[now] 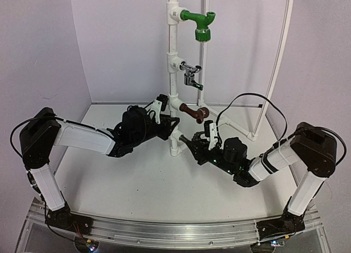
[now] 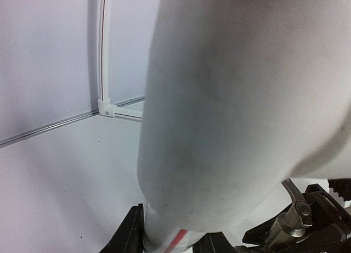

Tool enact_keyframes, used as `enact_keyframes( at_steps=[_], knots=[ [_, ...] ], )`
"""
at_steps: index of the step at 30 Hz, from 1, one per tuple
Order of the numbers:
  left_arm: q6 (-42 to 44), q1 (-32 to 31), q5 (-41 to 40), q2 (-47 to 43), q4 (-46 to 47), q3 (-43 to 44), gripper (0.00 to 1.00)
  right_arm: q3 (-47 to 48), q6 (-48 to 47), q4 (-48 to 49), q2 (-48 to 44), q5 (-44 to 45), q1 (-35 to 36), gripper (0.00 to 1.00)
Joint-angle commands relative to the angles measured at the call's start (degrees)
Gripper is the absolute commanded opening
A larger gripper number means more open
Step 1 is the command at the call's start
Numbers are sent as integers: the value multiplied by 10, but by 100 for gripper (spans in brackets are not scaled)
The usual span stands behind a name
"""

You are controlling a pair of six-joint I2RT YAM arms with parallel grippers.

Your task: Install the water faucets

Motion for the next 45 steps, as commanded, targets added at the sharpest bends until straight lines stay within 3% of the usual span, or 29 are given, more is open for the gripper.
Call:
enact_keyframes(
  at_steps=[1, 14, 24, 33, 45],
  knots=[
    [-56, -37, 60, 16, -6, -22, 0, 36, 87, 48, -4, 4, -7, 0],
    [-48, -44, 67, -9, 60, -79, 0, 10, 314, 73, 17, 12, -30, 0],
    [-16, -46, 93, 0, 64, -80, 0, 29, 334, 15, 5, -22, -34, 0],
    [-6, -45, 52, 20, 101, -95, 0, 70, 593, -57, 39, -89, -52, 0],
    [18, -46, 40, 43, 134, -87, 0, 55, 770, -90, 13, -106, -67, 0]
  ],
)
